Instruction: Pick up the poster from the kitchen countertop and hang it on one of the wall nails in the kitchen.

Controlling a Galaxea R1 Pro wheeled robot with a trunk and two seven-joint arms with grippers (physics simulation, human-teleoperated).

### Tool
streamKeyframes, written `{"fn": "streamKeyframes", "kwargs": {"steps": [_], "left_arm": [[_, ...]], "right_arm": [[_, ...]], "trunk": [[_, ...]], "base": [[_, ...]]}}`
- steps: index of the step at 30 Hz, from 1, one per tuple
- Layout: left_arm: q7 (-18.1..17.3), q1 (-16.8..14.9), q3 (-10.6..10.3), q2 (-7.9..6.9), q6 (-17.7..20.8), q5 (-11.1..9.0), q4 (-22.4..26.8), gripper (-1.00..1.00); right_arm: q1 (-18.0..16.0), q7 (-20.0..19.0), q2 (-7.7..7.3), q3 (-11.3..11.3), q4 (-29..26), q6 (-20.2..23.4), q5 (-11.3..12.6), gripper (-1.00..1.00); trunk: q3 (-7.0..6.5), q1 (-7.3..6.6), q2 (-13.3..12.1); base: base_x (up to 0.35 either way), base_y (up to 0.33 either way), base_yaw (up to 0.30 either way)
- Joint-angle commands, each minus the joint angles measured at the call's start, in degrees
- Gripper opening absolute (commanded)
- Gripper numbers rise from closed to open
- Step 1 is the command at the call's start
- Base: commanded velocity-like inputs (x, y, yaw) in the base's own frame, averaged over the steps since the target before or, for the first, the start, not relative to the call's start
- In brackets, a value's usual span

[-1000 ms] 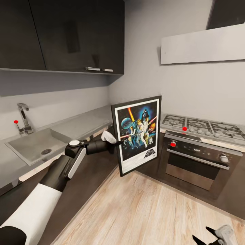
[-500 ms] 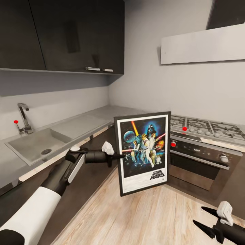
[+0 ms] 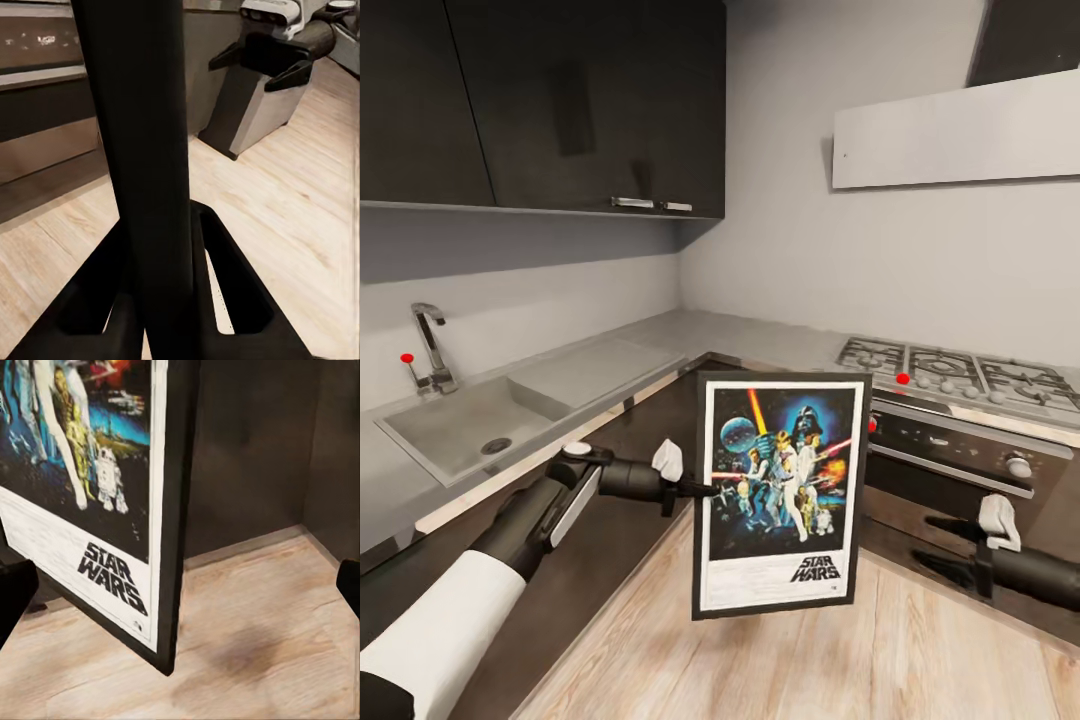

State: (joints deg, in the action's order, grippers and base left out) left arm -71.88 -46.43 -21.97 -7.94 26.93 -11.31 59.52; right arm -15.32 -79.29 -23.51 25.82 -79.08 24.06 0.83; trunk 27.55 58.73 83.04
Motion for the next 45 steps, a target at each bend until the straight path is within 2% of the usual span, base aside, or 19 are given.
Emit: {"fn": "streamKeyframes", "kwargs": {"steps": [1,6,15,18,21,24,33,35,40,45], "left_arm": [[-0.36,-0.06,-0.46,-0.12,0.4,-0.4,-0.19,-1.0],[-1.17,-0.06,-3.06,-0.22,0.4,-0.38,-0.53,-1.0],[-1.39,-0.06,-3.76,-1.68,0.33,-0.44,-0.36,-1.0],[-1.41,-0.06,-3.78,-1.83,0.27,-0.46,-0.37,-1.0],[-1.42,-0.06,-3.81,-2.32,0.19,-0.46,-0.13,-1.0],[-1.44,-0.06,-3.85,-3.13,0.12,-0.52,0.1,-1.0],[-5.18,-0.06,-3.85,-3.79,0.05,-0.55,1.92,-1.0],[-5.42,-0.06,-3.82,-3.81,0.07,-0.55,2.96,-1.0],[-5.61,-0.06,-3.79,-3.84,0.2,-0.54,5.86,-1.0],[-5.63,-0.06,-3.62,-3.8,0.22,-0.48,6.6,-1.0]], "right_arm": [[-1.32,-0.8,-0.12,-0.59,0.05,0.95,0.07,1.0],[-5.64,-5.51,-0.59,-3.67,0.09,6.51,-0.02,1.0],[-7.46,-9.53,-0.74,-4.55,0.35,8.38,-0.04,1.0],[-7.54,-9.97,-0.75,-4.68,0.47,8.44,-0.04,1.0],[-7.54,-10.13,-0.75,-7.38,0.68,8.4,-0.03,1.0],[-7.49,-10.16,-0.71,-8.92,0.82,8.33,-0.01,1.0],[-7.42,-10.19,-0.63,-10.01,0.94,8.24,0.04,1.0],[-7.39,-10.19,-0.57,-10.19,0.96,8.22,0.05,1.0],[-7.19,-10.12,-0.5,-12.92,1.02,8.14,0.05,1.0],[-7.0,-10.1,-0.49,-13.43,1.03,8.04,0.05,1.0]], "trunk": [[0.07,0.0,0.04],[0.07,0.0,0.04],[0.07,0.0,0.04],[0.07,0.0,0.04],[0.07,0.0,0.04],[0.07,0.0,0.04],[0.07,0.0,0.04],[0.07,0.0,0.04],[0.07,0.0,0.04],[0.07,0.0,0.04]], "base": [[0.0,0.0,0.0],[0.0,0.0,0.0],[0.0,0.0,0.0],[0.0,0.0,0.0],[0.0,0.0,0.0],[0.0,0.0,0.0],[0.0,0.0,0.0],[0.0,0.0,0.0],[0.0,0.0,0.0],[0.0,0.0,0.0]]}}
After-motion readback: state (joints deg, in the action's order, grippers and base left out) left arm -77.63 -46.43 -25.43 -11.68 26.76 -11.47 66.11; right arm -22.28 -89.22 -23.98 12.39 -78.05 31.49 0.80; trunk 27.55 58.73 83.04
